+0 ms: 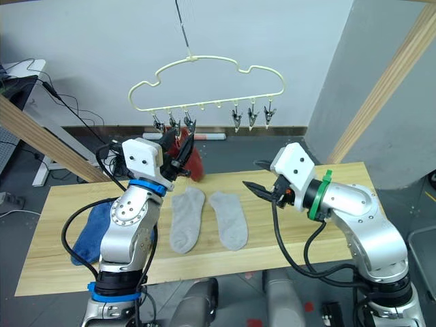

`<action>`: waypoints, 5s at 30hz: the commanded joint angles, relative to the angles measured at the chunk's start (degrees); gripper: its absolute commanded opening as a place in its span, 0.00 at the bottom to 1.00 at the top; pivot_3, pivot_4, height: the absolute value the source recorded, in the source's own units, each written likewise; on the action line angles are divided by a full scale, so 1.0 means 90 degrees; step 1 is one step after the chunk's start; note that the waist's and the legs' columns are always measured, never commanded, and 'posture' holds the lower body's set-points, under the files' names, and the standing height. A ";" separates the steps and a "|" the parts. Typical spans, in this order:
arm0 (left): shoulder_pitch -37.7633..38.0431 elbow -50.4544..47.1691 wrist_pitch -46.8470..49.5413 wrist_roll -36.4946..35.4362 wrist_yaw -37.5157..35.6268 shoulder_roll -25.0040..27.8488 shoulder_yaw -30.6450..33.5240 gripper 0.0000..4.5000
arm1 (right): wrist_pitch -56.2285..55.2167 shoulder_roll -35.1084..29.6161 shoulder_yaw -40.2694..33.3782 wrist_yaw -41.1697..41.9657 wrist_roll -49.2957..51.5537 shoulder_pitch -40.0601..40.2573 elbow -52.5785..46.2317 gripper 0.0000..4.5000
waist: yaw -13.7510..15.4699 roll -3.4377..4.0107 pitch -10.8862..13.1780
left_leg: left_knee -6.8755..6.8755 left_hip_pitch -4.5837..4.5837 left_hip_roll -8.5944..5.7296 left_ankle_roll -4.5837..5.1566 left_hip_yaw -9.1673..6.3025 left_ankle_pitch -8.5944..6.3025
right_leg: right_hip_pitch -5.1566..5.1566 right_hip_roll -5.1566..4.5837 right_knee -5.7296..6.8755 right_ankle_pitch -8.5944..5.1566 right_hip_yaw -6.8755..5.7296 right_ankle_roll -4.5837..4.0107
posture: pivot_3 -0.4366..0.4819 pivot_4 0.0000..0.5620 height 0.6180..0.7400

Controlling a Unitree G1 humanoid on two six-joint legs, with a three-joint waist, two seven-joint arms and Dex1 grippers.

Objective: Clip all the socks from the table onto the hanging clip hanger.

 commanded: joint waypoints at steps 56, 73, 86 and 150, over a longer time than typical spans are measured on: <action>-0.1227 0.0819 -0.0144 -0.0335 -0.1115 0.0805 0.0229 0.04 | -0.2263 0.2168 0.3082 -0.2803 -0.2152 -0.0390 0.4263 1.00 | -0.0092 -0.0002 0.0001 | -0.0004 -0.0004 0.0004 -0.0003 0.0002 0.0002 | -0.0016 0.0006 0.0002 0.0007 0.0008 -0.0010 | 0.24 0.58 1.00; -0.1168 0.0530 0.0396 -0.0520 -0.1362 0.1081 0.0260 0.04 | -0.3747 0.3491 0.2437 -0.3121 -0.2540 -0.0952 0.7872 0.65 | -0.0051 -0.0001 0.0001 | -0.0008 -0.0005 0.0001 -0.0004 0.0002 0.0002 | -0.0019 0.0007 0.0003 0.0009 0.0016 -0.0012 | 0.28 0.58 1.00; -0.1368 0.0282 0.1422 -0.1489 -0.1797 0.1117 0.0497 0.04 | -0.3536 0.3040 0.2657 -0.2650 -0.3020 -0.0675 0.5530 0.00 | -0.0054 -0.0001 0.0001 | -0.0005 -0.0007 0.0001 -0.0006 0.0003 0.0003 | -0.0020 0.0007 0.0004 0.0008 0.0019 -0.0012 | 0.27 0.59 1.00; -0.1265 -0.0115 0.2702 -0.2422 -0.2323 0.1720 0.0635 0.46 | -0.3770 0.2605 0.2678 -0.1997 -0.4043 -0.2241 0.4730 0.00 | -0.0109 -0.0001 0.0001 | -0.0008 -0.0009 0.0003 -0.0007 0.0003 0.0003 | -0.0025 0.0011 0.0000 0.0009 0.0022 -0.0013 | 0.25 0.57 1.00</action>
